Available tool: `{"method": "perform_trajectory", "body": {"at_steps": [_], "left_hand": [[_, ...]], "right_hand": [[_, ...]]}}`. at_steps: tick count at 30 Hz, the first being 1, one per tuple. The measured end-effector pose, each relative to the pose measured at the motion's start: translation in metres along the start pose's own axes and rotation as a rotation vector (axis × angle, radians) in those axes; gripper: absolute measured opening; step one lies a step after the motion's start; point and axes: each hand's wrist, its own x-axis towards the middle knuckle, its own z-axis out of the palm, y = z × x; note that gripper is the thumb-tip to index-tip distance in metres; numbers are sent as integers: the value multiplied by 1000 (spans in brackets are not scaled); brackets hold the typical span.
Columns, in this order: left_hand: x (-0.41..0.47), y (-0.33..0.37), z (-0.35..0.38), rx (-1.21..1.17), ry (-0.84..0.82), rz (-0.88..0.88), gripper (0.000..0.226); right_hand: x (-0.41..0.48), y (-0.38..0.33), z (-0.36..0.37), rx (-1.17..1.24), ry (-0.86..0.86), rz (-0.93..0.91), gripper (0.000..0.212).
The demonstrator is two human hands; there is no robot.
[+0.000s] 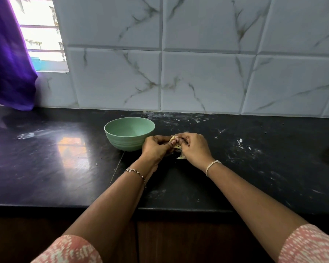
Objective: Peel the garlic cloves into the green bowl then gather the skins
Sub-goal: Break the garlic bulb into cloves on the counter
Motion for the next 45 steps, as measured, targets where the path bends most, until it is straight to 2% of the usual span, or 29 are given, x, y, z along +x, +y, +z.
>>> {"method": "perform_trajectory", "body": {"at_steps": [8,15,26,28,34,38,41,43,45], "left_hand": [[-2,2,0,6,-20,-8,17],[-1,5,-2,290,-13,95,23],[-5,9,2,217,-11,21,29],[-4,9,1,182,4,18,26],[-2,6,0,238,65,-15,17],[-4,9,-4,216,52,-9,22],[-3,10,-5,141,61,-1,17],[-4,11,-4,84,58,14,15],[-6,12,-3,32,30,23,13]], "right_hand": [[2,2,-2,51,-14,21,20],[6,10,-10,59,-65,-10,20],[10,13,-11,145,-44,137,24],[11,16,-13,94,-3,147,25],[10,26,-20,-269,37,199,26],[9,30,-19,-385,6,182,29],[8,24,-19,-175,63,81,30],[7,17,-16,89,4,59,33],[6,15,-8,206,-92,63,37]]}}
